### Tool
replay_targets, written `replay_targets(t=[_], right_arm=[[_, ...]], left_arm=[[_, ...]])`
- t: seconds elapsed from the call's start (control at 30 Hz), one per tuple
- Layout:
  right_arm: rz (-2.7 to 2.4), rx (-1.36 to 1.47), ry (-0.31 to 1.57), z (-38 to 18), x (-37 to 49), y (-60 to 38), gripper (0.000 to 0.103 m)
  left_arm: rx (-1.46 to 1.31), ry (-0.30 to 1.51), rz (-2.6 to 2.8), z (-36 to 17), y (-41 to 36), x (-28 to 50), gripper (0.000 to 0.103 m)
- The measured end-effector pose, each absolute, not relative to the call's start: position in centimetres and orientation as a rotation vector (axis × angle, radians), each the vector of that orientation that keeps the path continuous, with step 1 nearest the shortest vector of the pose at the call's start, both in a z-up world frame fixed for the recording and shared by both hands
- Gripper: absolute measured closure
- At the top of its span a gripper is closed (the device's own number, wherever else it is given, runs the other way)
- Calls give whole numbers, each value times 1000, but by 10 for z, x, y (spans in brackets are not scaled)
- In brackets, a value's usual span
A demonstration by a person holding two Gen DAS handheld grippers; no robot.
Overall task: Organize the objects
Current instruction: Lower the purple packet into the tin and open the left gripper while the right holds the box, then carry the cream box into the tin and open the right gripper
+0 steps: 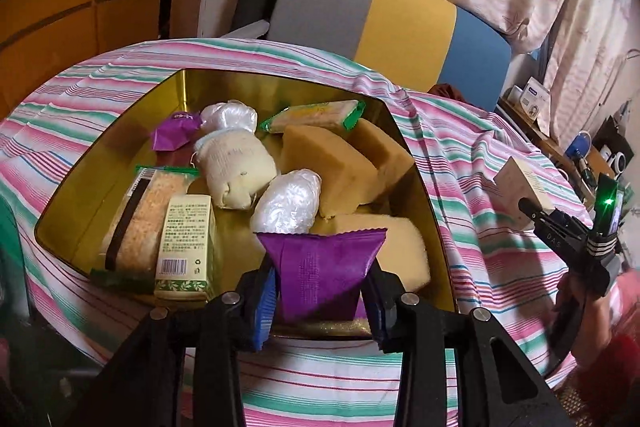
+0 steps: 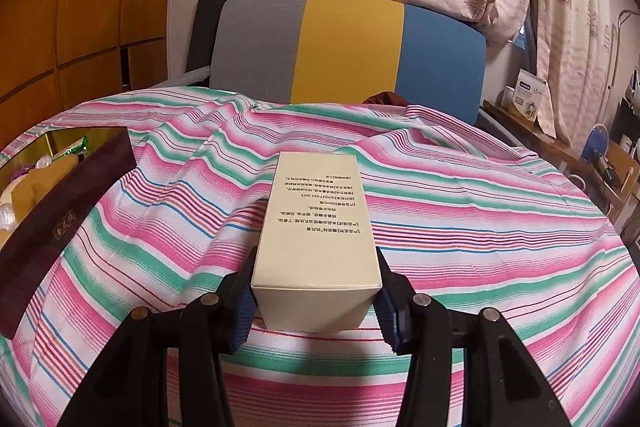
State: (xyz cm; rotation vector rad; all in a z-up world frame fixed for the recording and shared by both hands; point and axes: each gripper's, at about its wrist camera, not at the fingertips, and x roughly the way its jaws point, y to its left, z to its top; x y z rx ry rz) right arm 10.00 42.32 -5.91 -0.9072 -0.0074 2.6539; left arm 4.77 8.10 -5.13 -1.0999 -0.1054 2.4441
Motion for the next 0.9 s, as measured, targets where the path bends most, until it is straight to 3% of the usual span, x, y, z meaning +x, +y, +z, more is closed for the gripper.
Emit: replay_targets(t=[0.13, 0.23, 0.37, 0.53, 0.8, 0.9], right_arm=[[2655, -910, -6, -60, 100, 422, 52], [2657, -908, -5, -60, 101, 421, 52], [2662, -905, -1, -59, 102, 418, 52], [2670, -907, 44, -57, 104, 418, 52], [2765, -912, 267, -50, 111, 395, 52], [2812, -913, 309, -45, 110, 378, 52]], left_arm=[[-1098, -104, 2448, -52, 82, 49, 60], [-1088, -121, 2463, -51, 78, 52, 53], [-1050, -162, 2517, -45, 69, 56, 32], [-1001, -168, 2557, -38, 62, 59, 32], [-1042, -164, 2589, -41, 60, 58, 13], [-1042, -164, 2598, -41, 58, 59, 11]])
